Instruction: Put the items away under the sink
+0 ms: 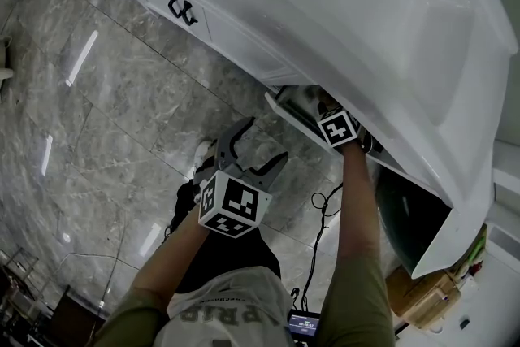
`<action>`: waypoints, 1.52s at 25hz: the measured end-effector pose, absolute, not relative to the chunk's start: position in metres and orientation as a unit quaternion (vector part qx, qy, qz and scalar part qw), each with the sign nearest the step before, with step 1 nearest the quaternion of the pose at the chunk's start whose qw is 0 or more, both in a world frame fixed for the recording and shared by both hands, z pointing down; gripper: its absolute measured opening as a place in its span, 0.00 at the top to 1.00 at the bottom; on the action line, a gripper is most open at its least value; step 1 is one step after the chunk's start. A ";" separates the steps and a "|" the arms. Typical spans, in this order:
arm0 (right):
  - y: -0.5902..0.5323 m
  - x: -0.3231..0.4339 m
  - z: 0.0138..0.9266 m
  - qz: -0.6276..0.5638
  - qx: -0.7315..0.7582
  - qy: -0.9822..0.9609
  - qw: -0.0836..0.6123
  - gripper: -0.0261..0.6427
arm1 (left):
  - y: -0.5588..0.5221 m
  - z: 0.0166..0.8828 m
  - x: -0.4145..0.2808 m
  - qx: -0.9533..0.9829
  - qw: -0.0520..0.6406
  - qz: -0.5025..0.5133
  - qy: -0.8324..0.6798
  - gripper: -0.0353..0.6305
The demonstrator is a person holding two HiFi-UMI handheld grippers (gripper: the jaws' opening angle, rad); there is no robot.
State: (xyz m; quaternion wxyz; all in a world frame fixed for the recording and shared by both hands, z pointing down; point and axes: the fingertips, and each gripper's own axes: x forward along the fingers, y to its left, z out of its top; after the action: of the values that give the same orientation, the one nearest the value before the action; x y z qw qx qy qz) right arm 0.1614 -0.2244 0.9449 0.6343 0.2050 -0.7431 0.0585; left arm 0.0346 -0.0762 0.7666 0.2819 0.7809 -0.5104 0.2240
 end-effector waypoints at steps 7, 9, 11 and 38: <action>-0.229 0.146 0.904 0.016 0.246 -0.771 0.587 0.67 | -0.061 0.746 0.030 0.770 0.296 0.227 -0.518 0.40; -0.225 0.141 0.893 0.014 0.248 -0.780 0.575 0.67 | -0.056 0.736 0.029 0.767 0.300 0.226 -0.520 0.40; -0.218 0.141 0.883 0.014 0.251 -0.782 0.571 0.67 | -0.052 0.727 0.031 0.766 0.302 0.226 -0.521 0.40; -0.103 0.175 0.609 0.106 0.345 -0.839 0.407 0.67 | -0.011 0.524 0.073 0.752 0.296 0.209 -0.551 0.40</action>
State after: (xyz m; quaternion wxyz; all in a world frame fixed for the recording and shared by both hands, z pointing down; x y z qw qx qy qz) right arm 0.1754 -0.1032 0.6093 0.4070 0.3450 -0.8391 0.1057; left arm 0.0726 -0.0107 0.5242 0.2958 0.7518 -0.5509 0.2094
